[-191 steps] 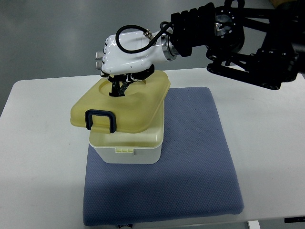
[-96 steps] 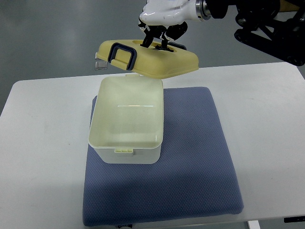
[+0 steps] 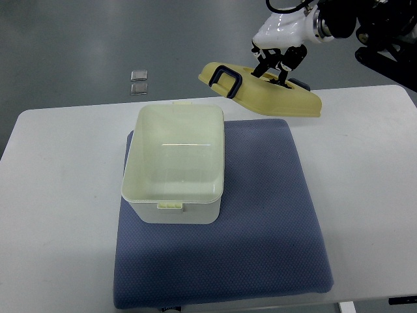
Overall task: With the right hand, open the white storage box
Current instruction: 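Lift the yellow lid off the white box with the right hand, then carry the lid beside the box and lower it onto the mat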
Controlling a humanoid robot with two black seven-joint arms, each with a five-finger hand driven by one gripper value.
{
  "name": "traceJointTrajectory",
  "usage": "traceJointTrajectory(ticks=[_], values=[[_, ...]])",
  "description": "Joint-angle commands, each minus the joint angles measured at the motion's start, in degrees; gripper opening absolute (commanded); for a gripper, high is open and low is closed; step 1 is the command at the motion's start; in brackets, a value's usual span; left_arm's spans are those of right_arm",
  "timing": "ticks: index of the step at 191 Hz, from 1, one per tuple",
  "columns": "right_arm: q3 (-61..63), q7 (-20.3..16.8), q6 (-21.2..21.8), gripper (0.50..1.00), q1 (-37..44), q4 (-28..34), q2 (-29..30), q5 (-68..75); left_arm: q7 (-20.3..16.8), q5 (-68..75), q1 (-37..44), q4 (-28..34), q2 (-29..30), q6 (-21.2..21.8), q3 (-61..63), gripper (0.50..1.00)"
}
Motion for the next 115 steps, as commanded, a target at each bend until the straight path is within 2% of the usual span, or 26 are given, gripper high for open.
traceJointTrajectory(ticks=[1,41,58,115], values=[[-1.98,0.0,1.22,0.5,-0.53,-0.94,-0.47,-0.18,0.04,0.0,0.0,0.0,0.0,0.0,0.0,1.0],[-4.45,-0.17,3.24,0.5,-2.02,-1.2,-0.82,-0.27,-0.05,0.0,0.0,0.0,0.0,0.0,0.0,1.0],[-4.45,-1.14,4.99,0.5,-2.9,-1.55,-0.73,-0.18,-0.05,0.0,0.0,0.0,0.0,0.0,0.0,1.0],[-3.57,-3.42,7.02,0.5,-5.54,-3.04,1.2,1.67,0.04,0.0,0.0,0.0,0.0,0.0,0.0,1.0]])
